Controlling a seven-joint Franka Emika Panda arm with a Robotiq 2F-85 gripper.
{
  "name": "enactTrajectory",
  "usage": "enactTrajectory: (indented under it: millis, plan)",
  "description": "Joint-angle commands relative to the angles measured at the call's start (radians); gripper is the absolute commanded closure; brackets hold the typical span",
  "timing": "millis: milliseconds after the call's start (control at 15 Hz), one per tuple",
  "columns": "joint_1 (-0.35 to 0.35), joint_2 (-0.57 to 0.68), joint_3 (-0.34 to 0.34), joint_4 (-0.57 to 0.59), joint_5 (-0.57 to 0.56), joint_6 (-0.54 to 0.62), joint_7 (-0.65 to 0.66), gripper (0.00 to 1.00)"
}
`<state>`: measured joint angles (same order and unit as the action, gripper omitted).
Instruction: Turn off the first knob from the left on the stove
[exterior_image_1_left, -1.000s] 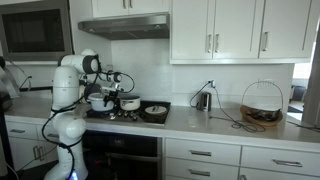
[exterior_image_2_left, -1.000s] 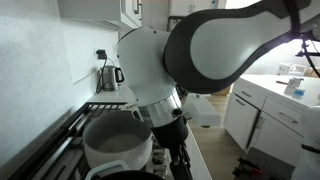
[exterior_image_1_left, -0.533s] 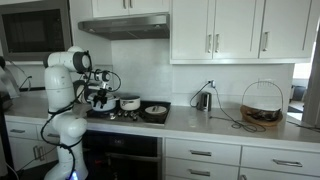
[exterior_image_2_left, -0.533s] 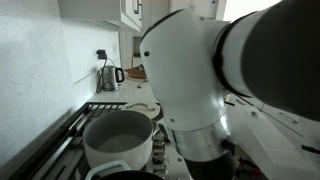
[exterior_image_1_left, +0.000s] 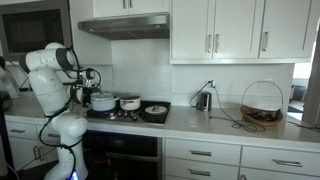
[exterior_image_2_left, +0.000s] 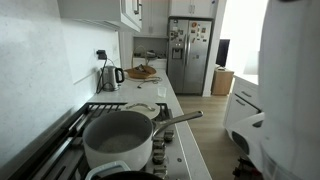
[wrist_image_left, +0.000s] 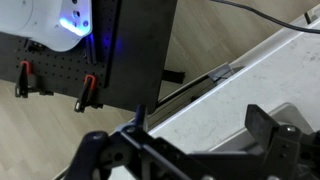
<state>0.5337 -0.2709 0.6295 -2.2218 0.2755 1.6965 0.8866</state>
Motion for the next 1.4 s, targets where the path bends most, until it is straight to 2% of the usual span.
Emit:
enactTrajectory:
  millis: [0, 400, 733, 1000, 1333]
  plan:
    - [-0.02, -0.129, 0.039, -0.088, 0.054, 0.025, 0.161, 0.0]
    - [-0.058, -0.25, 0.042, -0.161, 0.047, 0.019, 0.388, 0.0]
    - [-0.114, -0.329, 0.022, -0.229, 0.023, 0.107, 0.503, 0.0]
    - [-0.152, -0.323, -0.006, -0.279, 0.004, 0.223, 0.476, 0.0]
    - [-0.189, -0.255, -0.032, -0.277, -0.086, 0.32, 0.417, 0.0]
